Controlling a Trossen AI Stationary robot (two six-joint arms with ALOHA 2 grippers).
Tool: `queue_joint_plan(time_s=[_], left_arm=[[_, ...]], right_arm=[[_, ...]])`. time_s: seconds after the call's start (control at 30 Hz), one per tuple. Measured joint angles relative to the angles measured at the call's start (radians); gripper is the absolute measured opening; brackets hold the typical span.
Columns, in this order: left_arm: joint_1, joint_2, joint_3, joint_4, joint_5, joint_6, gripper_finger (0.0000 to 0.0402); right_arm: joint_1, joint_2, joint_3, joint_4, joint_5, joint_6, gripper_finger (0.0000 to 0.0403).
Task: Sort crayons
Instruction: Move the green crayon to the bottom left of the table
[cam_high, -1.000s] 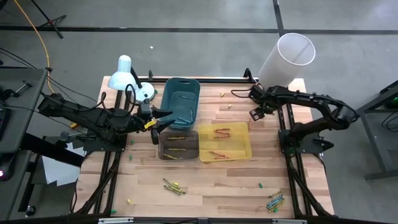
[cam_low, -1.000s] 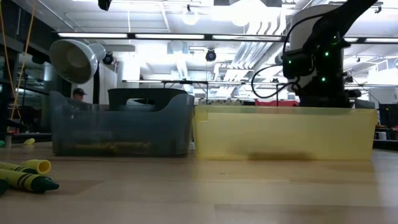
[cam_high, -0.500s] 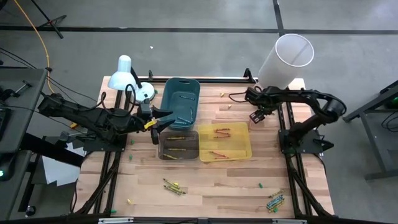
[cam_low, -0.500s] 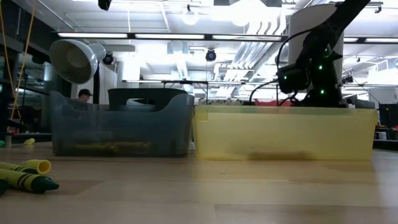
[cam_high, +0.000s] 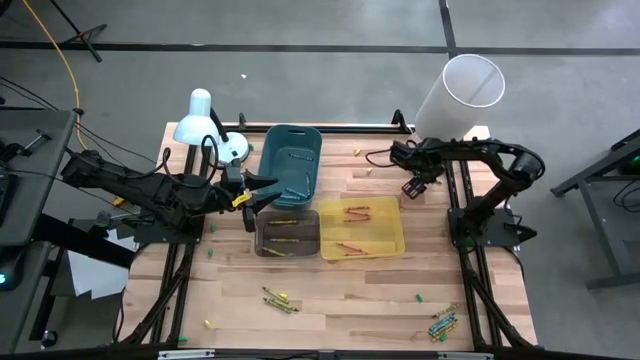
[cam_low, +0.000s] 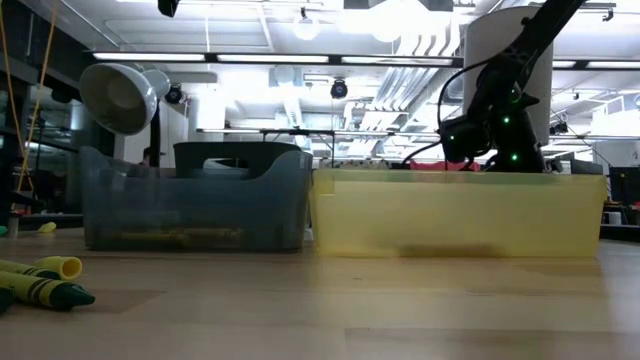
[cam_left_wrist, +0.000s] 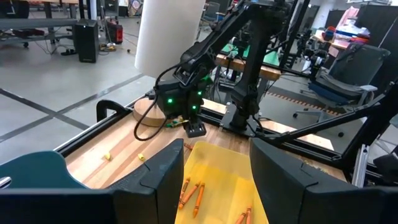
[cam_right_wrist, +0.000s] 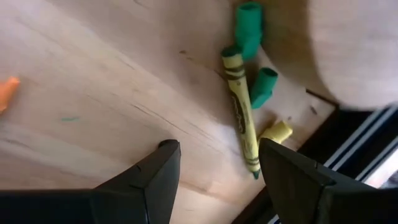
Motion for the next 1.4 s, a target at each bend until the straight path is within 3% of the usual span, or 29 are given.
queue_joint_plan(time_s=[0.3, 0.47, 0.73, 0.87, 1.27, 1.4], left_arm=[[0.0, 0.0, 0.0, -0.001, 0.0, -0.031, 0.0168], [0.0, 0.0, 0.0, -0.001, 0.0, -0.05, 0.0168], [0.0, 0.0, 0.0, -0.001, 0.0, -0.074, 0.0168], [0.0, 0.0, 0.0, -0.001, 0.001, -0.076, 0.0168], [0.0, 0.0, 0.0, -0.001, 0.001, -0.05, 0.0168], [0.0, 0.0, 0.0, -0.001, 0.001, -0.05, 0.0168]], right_arm=[[-0.061, -0.001, 0.003, 0.02, -0.058, -0.218, 0.0216], [-0.105, -0.001, 0.003, 0.025, -0.16, -0.328, 0.0216], [-0.107, 0.0, 0.003, 0.009, -0.199, -0.41, 0.0208], [-0.088, 0.001, 0.003, -0.006, -0.201, -0.355, 0.0176], [0.07, 0.002, 0.001, -0.024, -0.195, -0.306, 0.0015], [0.102, 0.002, 0.001, -0.026, -0.174, -0.287, 0.0012]])
